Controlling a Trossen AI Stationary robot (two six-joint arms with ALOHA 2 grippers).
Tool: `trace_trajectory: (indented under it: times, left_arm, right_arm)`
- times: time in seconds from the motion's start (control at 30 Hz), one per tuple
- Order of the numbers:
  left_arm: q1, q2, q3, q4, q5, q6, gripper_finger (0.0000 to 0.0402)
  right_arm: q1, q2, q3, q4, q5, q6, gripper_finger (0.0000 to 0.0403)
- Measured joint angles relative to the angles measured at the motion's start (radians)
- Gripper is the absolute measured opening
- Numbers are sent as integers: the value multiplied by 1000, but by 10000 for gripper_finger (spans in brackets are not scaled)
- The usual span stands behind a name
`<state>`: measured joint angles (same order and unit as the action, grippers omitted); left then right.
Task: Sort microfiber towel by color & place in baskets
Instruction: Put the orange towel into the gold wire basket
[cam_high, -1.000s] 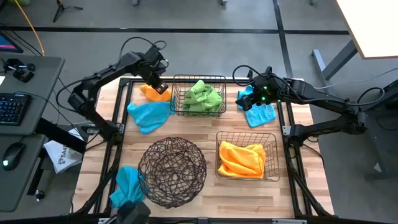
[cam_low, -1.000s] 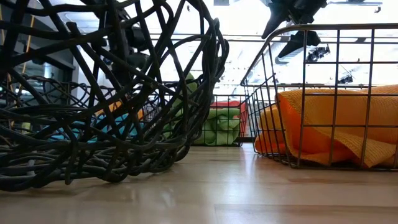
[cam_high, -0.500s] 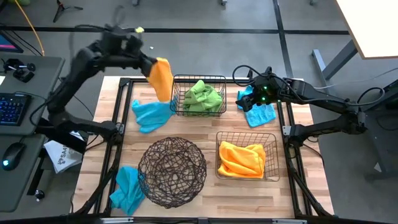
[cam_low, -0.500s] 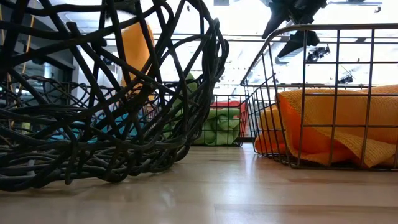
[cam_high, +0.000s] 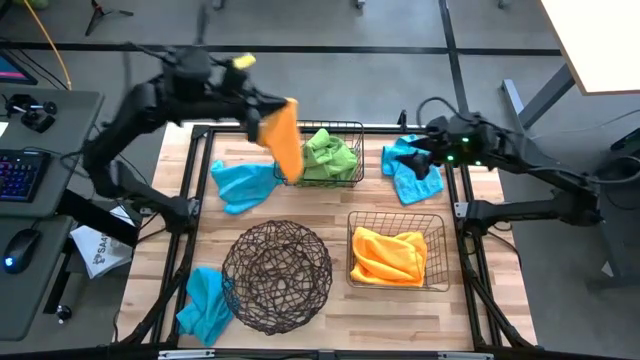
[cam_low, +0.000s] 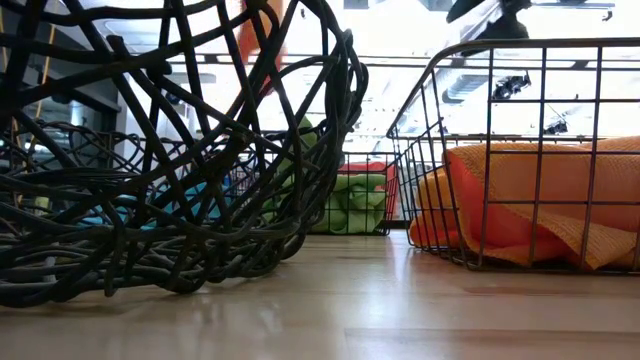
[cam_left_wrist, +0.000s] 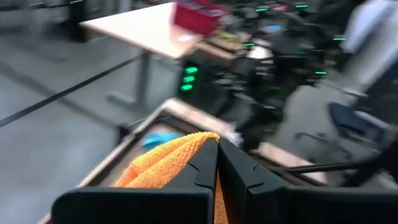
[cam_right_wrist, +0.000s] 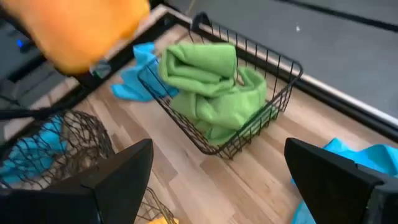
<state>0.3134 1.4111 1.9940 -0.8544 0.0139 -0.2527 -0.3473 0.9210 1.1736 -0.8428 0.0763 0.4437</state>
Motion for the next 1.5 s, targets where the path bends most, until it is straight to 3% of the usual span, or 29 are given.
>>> trace_trajectory:
  times: [0.33,0.5,0.73,1.0,1.3,1.5]
  left_arm:
    - [-252,223,11,472,18,44,0]
    - [-317,323,11,578,80,19,0]
    - [-399,469,11,682,90,20,0]
    - [-425,642,10,878,190,-32,0]
    - [-420,696,10,830,124,-98,3]
    - [-411,696,10,708,111,-55,56]
  right_arm:
    - [0,-101,0,-85,22,-7,358]
    - [0,-134,0,-70,22,-3,358]
    - [0,-173,0,-4,22,30,358]
    - [0,-169,0,-12,23,98,358]
    - [0,-152,0,-13,22,105,358]
    - [0,-149,0,-13,22,84,358]
